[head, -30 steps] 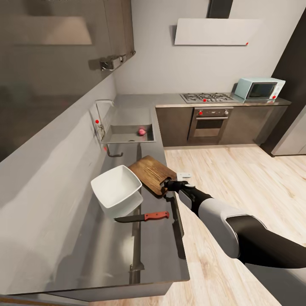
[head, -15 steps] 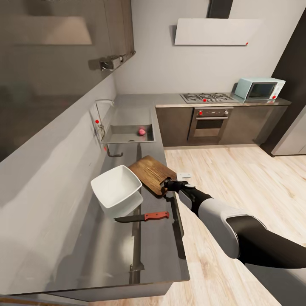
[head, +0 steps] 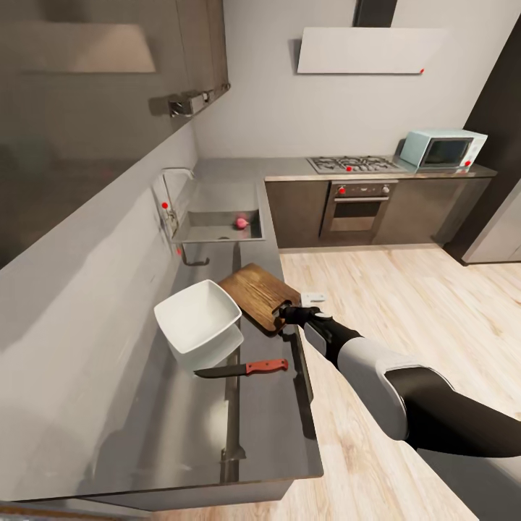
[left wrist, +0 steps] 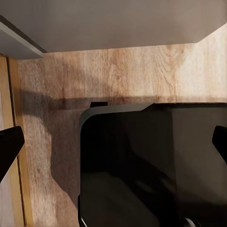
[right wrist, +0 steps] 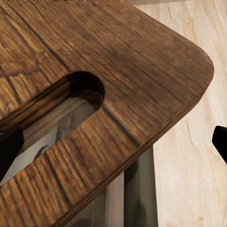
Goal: In the kitchen, take the Vidalia onion out of the sink, dice it on the chopping board with the paring knife, put the diced onion into the bowl on the countertop, then place both the paring knife and the chopping board into the sink.
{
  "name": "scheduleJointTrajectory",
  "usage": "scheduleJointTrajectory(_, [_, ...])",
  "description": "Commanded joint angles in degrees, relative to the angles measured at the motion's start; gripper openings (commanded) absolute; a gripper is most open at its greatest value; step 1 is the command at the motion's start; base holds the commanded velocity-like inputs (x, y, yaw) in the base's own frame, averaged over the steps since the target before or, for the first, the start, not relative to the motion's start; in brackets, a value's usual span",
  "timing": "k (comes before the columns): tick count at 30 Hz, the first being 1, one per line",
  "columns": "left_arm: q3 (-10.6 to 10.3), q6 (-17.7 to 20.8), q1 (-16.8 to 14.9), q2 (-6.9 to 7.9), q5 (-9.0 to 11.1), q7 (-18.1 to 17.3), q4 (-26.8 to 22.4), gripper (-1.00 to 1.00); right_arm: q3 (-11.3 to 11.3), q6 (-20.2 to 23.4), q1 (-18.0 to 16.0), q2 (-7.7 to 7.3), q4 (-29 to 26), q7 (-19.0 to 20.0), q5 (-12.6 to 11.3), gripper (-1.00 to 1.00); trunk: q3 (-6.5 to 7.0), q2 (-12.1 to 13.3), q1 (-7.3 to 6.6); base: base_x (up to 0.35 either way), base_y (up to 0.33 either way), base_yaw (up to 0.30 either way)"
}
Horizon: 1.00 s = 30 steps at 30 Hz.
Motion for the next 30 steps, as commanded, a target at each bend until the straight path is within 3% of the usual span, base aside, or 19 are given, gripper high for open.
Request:
scheduleJointTrajectory(1, [0.0,-0.1,0.0,0.0,-0.1,0.0,-0.1,1.0,0.7,0.2,0.0,0.01,1.5,-0.3,-0.5,1.0,-0.11,-0.1,0.04,0.0,0.0,0.0])
scheduleJointTrajectory(21, [0.0,-0.1,0.0,0.0,0.0,0.0,0.0,1.0,0.7,0.2,0.0,0.01,1.5,-0.3,-0.5,1.0,-0.12,-0.1,0.04,0.0,0.0,0.0])
scheduleJointTrajectory(22, [0.0,-0.1,0.0,0.0,0.0,0.0,0.0,1.0,0.7,0.2,0.0,0.01,1.5,-0.3,-0.5,-1.0,-0.12,-0.1,0.04,0.0,0.0,0.0])
scheduleJointTrajectory(30, [0.0,-0.1,0.0,0.0,0.0,0.0,0.0,1.0,0.7,0.2,0.0,0.01,1.5,-0.3,-0.5,-1.0,-0.12,-0.1,0.04,0.0,0.0,0.0])
